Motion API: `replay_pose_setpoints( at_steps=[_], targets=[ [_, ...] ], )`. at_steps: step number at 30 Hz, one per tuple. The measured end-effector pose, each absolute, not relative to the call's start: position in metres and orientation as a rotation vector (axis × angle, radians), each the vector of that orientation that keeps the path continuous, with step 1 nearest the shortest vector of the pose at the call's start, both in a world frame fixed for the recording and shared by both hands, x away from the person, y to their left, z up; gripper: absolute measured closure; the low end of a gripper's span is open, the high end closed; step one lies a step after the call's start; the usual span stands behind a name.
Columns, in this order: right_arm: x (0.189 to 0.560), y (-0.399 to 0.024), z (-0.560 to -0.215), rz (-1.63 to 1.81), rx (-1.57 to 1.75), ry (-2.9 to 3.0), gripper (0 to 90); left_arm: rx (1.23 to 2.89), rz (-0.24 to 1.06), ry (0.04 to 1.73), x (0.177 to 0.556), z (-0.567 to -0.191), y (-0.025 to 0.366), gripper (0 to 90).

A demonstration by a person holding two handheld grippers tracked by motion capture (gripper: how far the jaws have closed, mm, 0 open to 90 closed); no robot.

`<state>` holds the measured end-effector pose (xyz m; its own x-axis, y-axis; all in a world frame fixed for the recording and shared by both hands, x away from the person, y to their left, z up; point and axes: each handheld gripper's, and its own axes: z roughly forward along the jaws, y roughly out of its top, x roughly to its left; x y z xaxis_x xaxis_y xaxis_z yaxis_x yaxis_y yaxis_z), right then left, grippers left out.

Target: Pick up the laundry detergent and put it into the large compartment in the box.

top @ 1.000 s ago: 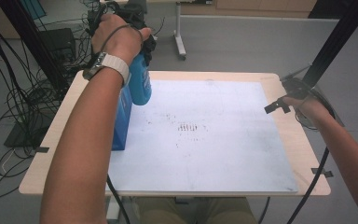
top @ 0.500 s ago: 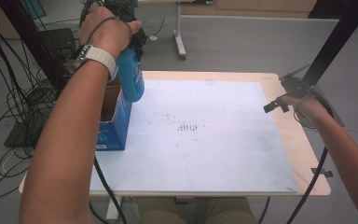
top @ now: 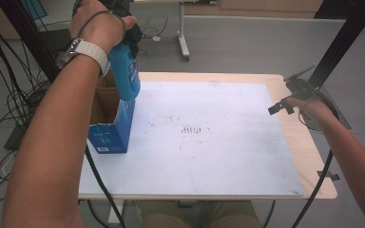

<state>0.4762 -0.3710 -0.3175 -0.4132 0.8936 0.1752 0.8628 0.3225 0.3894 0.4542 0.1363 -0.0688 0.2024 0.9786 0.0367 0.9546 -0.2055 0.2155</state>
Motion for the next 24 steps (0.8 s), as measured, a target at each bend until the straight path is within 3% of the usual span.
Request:
replay_pose_setpoints(
  at_steps=[24],
  targets=[
    [0.479,-0.369,-0.319,0.651,1.677,2.489,8.3,2.306,0.295,1.916,0.459,-0.066,0.164,37.6]
  ],
)
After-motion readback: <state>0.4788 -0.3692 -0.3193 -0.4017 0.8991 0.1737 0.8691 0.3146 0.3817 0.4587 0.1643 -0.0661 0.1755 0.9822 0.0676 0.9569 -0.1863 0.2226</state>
